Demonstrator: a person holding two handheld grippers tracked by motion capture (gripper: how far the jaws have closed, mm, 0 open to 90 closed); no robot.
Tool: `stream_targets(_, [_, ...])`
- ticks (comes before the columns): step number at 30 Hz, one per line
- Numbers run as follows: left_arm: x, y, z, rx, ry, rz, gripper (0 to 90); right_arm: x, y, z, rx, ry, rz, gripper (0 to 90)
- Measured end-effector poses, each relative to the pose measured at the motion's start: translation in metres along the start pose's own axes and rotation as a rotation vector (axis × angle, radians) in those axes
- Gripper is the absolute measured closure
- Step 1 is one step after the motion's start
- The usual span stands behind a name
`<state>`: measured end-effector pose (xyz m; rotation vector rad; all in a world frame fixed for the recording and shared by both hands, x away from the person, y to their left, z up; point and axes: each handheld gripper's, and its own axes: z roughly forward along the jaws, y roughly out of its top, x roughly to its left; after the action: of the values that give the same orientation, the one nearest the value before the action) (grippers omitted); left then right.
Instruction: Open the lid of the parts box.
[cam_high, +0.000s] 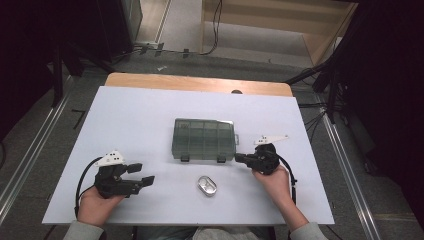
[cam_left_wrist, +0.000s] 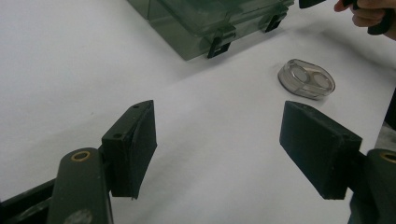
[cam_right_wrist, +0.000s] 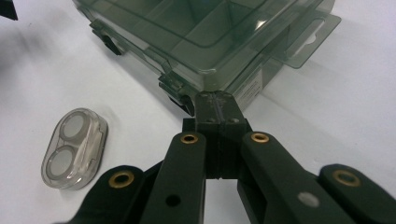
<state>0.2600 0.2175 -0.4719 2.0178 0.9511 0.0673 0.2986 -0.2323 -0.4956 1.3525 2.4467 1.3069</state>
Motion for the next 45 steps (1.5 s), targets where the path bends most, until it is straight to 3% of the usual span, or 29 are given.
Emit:
stream_targets(40, [0.0, 0.0, 0.001, -0.001, -0.005, -0.005, 27.9, -0.01, 0.023, -0.001, -0.093, 0.023, -0.024, 87.7])
stream_targets(45, [0.0, 0.001, 0.002, -0.002, -0.002, -0.006, 27.9, -0.011, 0.027, -0.002, -0.093, 0.03, -0.004, 87.7])
